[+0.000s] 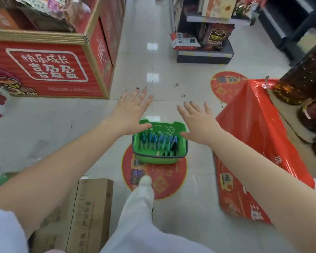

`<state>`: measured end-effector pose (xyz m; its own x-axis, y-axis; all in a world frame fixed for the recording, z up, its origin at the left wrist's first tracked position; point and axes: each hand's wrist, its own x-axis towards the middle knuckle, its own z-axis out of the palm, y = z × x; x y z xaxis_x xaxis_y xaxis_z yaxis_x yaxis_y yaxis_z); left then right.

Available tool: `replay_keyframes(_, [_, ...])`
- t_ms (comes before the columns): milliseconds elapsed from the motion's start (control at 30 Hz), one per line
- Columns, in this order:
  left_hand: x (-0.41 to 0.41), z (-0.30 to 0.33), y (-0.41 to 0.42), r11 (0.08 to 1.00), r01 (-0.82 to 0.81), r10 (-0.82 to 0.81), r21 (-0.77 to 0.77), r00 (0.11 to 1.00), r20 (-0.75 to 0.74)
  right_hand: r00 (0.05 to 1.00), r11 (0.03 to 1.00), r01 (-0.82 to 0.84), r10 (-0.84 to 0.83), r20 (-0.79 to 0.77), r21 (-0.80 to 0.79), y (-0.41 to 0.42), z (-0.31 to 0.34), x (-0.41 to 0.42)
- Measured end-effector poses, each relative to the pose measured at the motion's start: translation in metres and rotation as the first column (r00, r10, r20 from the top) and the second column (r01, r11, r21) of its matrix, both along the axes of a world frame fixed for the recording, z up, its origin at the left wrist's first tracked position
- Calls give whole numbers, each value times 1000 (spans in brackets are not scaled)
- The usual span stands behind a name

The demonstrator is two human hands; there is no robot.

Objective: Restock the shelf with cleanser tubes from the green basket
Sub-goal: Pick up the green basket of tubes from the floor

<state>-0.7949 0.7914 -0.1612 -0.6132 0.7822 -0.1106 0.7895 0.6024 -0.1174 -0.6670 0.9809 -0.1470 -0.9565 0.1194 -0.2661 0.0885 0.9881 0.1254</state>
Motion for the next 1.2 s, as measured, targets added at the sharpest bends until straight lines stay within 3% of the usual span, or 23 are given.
replay_keyframes(433, [-127, -104, 64, 987, 73, -42, -144, 978, 206, 963, 987, 125, -97, 251, -98, 64, -127, -117])
replay_keyframes(700, [-139, -220, 88, 964, 147, -91, -223, 965, 246, 924, 979, 159, -102, 369, -128, 99, -255, -131])
replay_keyframes(1200, [-107, -419, 113, 930, 164, 37, -328, 849, 527, 843, 948, 221, -67, 534, -230, 117, -434, -103])
